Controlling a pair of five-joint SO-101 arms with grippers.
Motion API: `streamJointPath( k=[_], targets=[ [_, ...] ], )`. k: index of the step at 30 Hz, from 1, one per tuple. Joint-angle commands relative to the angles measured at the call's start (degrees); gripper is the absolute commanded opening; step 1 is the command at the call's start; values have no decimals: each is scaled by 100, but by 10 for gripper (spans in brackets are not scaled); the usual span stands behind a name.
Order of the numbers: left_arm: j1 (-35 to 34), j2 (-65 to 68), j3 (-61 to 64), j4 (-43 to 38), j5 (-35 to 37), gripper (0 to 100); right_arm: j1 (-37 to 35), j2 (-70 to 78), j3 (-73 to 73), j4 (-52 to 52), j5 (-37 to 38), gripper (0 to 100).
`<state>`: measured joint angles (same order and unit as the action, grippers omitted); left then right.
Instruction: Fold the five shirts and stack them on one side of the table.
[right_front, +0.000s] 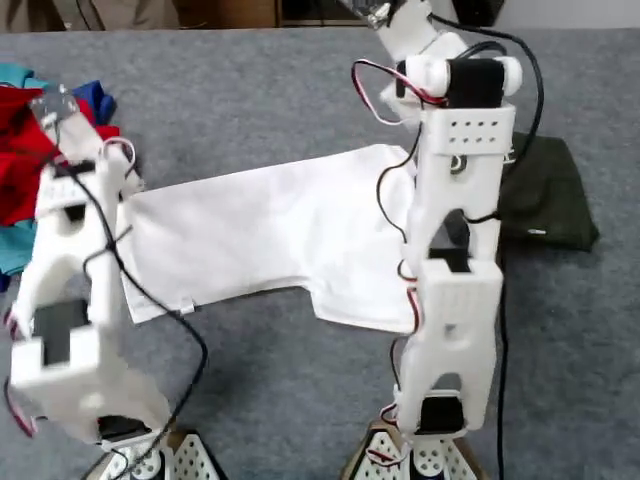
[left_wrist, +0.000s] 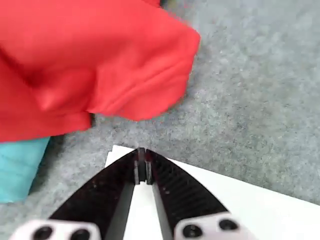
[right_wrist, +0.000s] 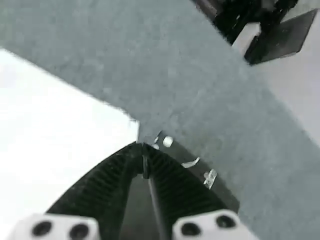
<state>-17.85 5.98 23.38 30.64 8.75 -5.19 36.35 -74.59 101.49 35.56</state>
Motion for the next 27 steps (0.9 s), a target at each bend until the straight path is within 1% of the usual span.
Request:
streamJointPath(
  k=[1, 3, 5, 10, 15, 17, 19, 21, 24, 27],
  targets=[
    [18, -778, 1116, -1222, 9, 18, -224, -1411, 2360, 97, 466, 2],
    [0, -892, 1125, -1108, -9, 18, -409, -2114, 3697, 35, 897, 2],
    [-9, -910, 1125, -1081, 9, 18, -593, -2862, 4989, -141, 1169, 2],
    [158, -910, 1125, -1090, -9, 18, -927, -4725, 8207, -1002, 1864, 4],
    [308, -910, 1125, -1090, -26, 18, -1543, -6273, 10923, -1776, 2013, 12],
    [308, -910, 1125, -1090, -26, 18, -1736, -6554, 11758, -2075, 2022, 55],
    [325, -910, 1125, -1090, -35, 18, -1842, -6695, 12356, -2409, 2145, 117],
    [448, -901, 1090, -1090, -185, 18, -1938, -6695, 12593, -2558, 2154, 163],
    [615, -752, 1002, -1099, -237, 18, -1938, -6607, 12602, -2593, 2145, 177],
    [615, -479, 747, -1046, -246, 18, -1956, -6457, 12646, -2655, 2145, 177]
  ],
)
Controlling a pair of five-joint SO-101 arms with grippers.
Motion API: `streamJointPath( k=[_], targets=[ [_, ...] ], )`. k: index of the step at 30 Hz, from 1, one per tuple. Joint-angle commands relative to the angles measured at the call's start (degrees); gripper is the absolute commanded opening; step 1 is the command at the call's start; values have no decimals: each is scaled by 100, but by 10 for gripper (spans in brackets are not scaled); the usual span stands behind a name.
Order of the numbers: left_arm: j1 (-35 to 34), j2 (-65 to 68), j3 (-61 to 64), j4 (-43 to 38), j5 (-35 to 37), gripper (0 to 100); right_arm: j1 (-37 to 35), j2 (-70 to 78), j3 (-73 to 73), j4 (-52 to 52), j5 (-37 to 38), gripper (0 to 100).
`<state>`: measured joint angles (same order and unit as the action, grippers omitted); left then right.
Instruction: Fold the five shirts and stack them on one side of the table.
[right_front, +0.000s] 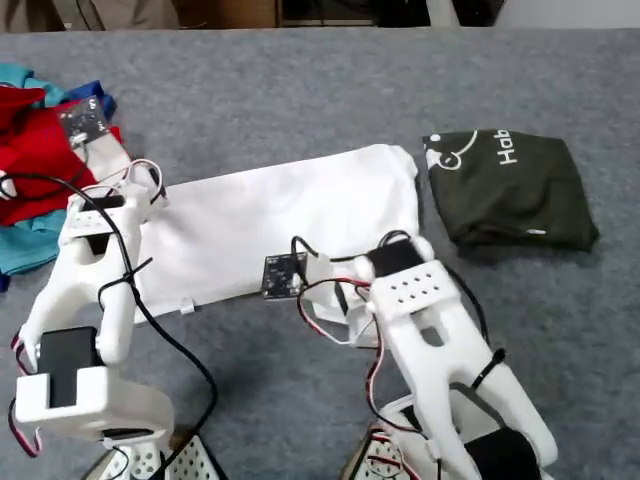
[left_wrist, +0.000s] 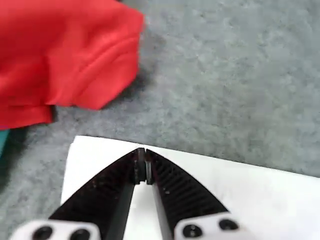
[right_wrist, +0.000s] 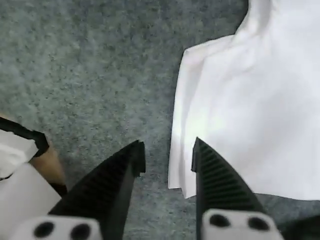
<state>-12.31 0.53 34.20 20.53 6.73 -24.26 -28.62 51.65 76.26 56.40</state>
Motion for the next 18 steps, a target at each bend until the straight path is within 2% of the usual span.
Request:
streamJointPath(
  k=[1, 6, 11, 18],
  targets=[
    [44, 145, -404, -35, -35, 18, -31, 101, 57, -255, 62, 177],
    [-9, 268, -484, 62, -44, 18, -22, 549, 382, -1213, -70, 177],
    [-35, 321, -756, 396, -26, 18, -13, 1156, 418, -1723, -70, 176],
    [-35, 321, -747, 404, -44, 18, 110, 1675, 391, -2031, -44, 174]
  ],
)
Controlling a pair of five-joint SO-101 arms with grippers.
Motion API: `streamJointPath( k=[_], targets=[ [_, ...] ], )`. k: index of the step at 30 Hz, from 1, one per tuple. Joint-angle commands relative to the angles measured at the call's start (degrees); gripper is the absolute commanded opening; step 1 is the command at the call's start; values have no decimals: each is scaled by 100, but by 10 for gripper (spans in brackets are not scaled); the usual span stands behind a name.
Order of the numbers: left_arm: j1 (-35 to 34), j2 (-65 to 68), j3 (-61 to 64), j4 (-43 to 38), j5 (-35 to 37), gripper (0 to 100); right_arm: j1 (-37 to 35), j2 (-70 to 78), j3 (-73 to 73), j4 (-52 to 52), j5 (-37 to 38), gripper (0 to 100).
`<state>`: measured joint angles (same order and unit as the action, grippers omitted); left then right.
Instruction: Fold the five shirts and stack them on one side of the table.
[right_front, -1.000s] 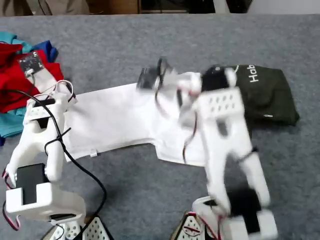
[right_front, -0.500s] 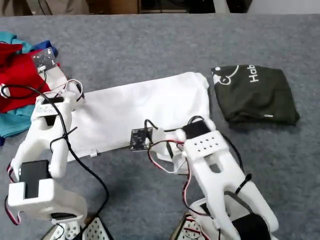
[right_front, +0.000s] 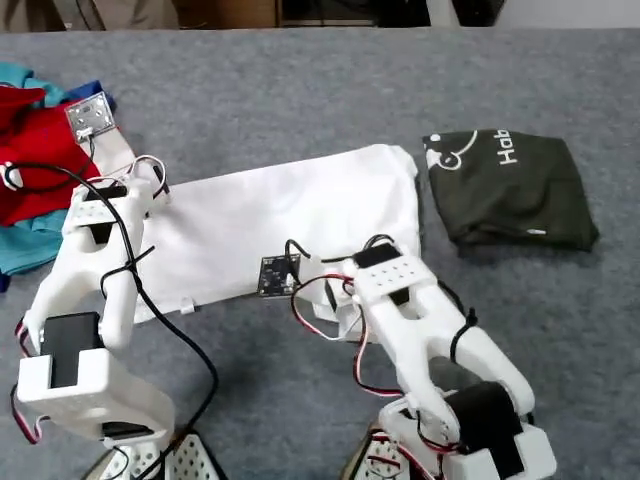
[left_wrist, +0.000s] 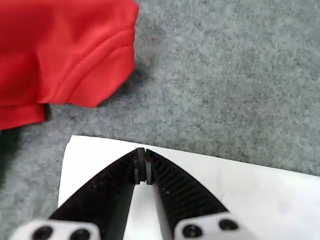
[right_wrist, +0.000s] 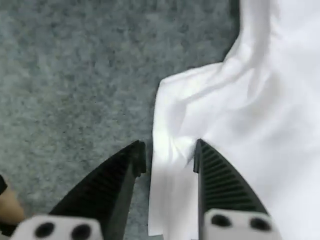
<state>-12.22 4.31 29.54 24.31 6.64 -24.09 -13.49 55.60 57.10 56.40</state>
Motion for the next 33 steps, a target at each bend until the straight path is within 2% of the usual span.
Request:
streamJointPath(
  k=[1, 3, 9, 16, 23, 33],
  targets=[
    [-44, -57, -281, 26, -35, 18, 92, 189, -13, -114, -44, 174],
    [-44, -57, -281, 26, -35, 18, 92, 224, -48, -114, -44, 152],
    [-44, -57, -281, 35, -44, 18, 145, 233, -84, -132, -44, 0],
    [-35, -57, -273, 35, -44, 18, 901, 233, -778, 53, -70, 1],
    [-35, -57, -273, 44, -44, 18, 901, 558, -2730, 1319, -70, 1],
    [-44, -57, -273, 44, -44, 18, 884, 3415, -6826, 3112, -35, 1]
  ],
)
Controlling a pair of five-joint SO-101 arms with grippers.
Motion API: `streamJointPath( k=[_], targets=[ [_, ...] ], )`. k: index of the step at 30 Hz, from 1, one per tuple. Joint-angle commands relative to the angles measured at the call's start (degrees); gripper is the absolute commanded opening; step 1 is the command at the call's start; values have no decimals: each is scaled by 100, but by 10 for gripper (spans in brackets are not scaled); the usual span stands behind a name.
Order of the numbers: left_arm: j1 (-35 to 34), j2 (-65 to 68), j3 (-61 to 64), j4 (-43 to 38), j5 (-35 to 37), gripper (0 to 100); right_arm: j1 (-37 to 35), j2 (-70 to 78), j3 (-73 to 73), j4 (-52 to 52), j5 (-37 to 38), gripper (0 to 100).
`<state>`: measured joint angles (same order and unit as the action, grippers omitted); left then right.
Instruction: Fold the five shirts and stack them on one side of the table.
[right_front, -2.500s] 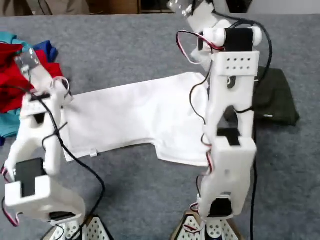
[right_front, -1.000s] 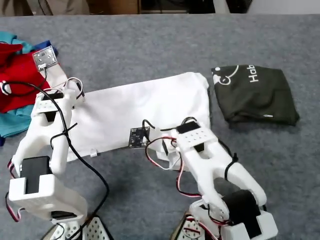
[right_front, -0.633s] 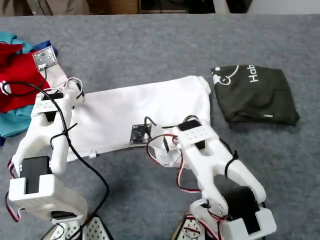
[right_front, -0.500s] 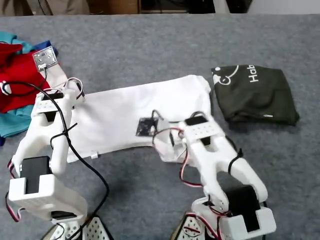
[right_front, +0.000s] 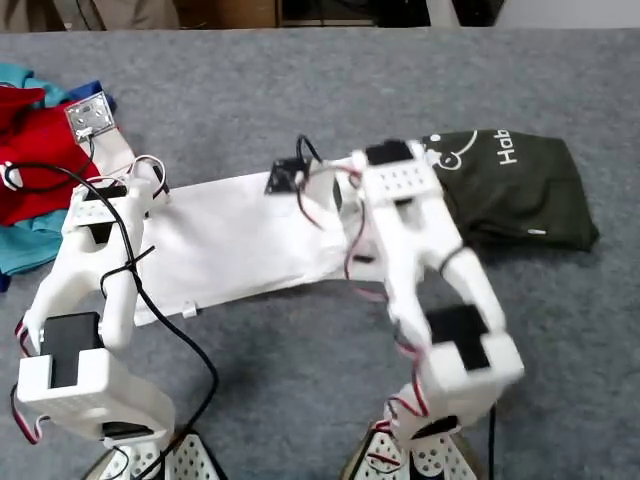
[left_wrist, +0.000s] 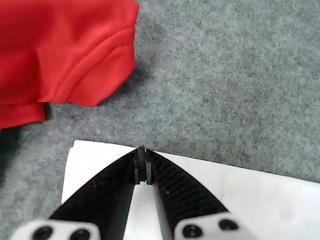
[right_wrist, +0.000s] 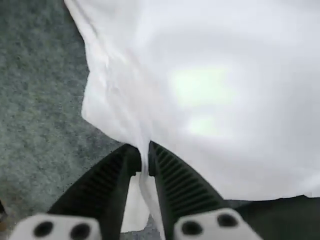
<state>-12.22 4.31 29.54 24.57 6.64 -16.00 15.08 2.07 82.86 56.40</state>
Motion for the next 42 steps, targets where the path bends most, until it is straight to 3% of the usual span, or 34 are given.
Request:
streamJointPath(
  k=[1, 8, 15, 20, 23, 27, 30, 39, 42],
  targets=[
    [-44, -57, -273, 18, -44, 18, 13, 796, -1912, 756, -26, 1],
    [-44, -57, -273, 18, -44, 18, -479, 2387, -4444, 1732, 211, 1],
    [-44, -57, -273, 18, -44, 18, -655, 3512, -5648, 1916, 246, 12],
    [-44, -57, -273, 26, -44, 18, -549, 3538, -5974, 1925, -26, 222],
    [-44, -57, -273, 26, -44, 18, -444, 3512, -6264, 1934, -26, 280],
    [-44, -57, -273, 26, -44, 18, -277, 3125, -6308, 1952, -35, 203],
    [-44, -57, -273, 26, -44, 18, -119, 2624, -5965, 1952, -299, 5],
    [-44, -57, -273, 26, -44, 18, 4, 2026, -4048, 1574, -484, 2],
    [-44, -57, -273, 26, -44, 18, -286, 2026, -3662, 1011, -949, 2]
  ],
)
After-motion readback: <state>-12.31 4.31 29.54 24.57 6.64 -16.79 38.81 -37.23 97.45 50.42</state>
